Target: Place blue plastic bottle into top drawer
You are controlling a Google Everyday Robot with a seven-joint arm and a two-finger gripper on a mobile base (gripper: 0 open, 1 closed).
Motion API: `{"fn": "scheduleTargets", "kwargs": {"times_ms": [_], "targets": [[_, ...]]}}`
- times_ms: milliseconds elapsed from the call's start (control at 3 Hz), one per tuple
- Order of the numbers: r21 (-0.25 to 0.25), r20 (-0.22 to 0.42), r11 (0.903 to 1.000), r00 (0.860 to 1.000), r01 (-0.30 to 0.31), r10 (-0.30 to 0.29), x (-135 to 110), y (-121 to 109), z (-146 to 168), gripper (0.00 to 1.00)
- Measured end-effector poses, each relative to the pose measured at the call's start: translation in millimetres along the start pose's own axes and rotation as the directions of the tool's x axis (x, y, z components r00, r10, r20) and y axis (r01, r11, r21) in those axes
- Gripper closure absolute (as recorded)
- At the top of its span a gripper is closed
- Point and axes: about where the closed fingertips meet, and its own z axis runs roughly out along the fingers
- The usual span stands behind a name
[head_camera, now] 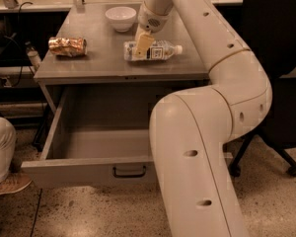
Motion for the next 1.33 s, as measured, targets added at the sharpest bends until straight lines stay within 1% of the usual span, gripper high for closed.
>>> {"fn": "scheduleTargets", "kwargs": {"times_ms": [333, 667, 1000, 1333], "targets": [[0.004, -0.016, 0.9999, 1.000, -0.009, 0.010, 6.8, 3.1, -11.5, 1.00], [0.011, -0.092, 0.9987, 0.995, -0.049, 0.050, 34.9, 15.0, -41.5, 1.00], [0.017, -0.201, 0.9920, 0.971, -0.125, 0.126, 72.3, 41.0, -80.2, 1.00], [0.003, -0.260, 0.9850, 0.951, -0.173, 0.168, 88.1, 78.4, -104.0, 1.00]]}}
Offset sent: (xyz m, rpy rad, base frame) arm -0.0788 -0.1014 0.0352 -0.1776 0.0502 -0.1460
